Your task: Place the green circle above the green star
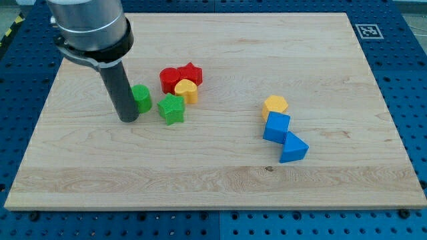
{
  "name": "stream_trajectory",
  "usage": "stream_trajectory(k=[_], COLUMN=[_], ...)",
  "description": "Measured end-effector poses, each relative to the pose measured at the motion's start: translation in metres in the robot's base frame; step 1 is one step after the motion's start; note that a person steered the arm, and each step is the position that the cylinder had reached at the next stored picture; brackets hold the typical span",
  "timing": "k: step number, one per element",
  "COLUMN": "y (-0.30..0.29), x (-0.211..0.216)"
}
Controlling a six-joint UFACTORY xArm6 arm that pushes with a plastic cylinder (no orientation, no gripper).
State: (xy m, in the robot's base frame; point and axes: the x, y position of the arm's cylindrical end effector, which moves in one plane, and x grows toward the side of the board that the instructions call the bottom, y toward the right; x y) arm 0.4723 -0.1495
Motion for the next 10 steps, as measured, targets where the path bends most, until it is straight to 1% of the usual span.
stream_trajectory(k=[1,2,5,7,8,9,10], y=[-0.033,-0.052,-0.025,-0.014,0.004,0.005,0.005], x=[-0.015,-0.027,-0.020,-0.030,-0.030,-0.033,-0.047])
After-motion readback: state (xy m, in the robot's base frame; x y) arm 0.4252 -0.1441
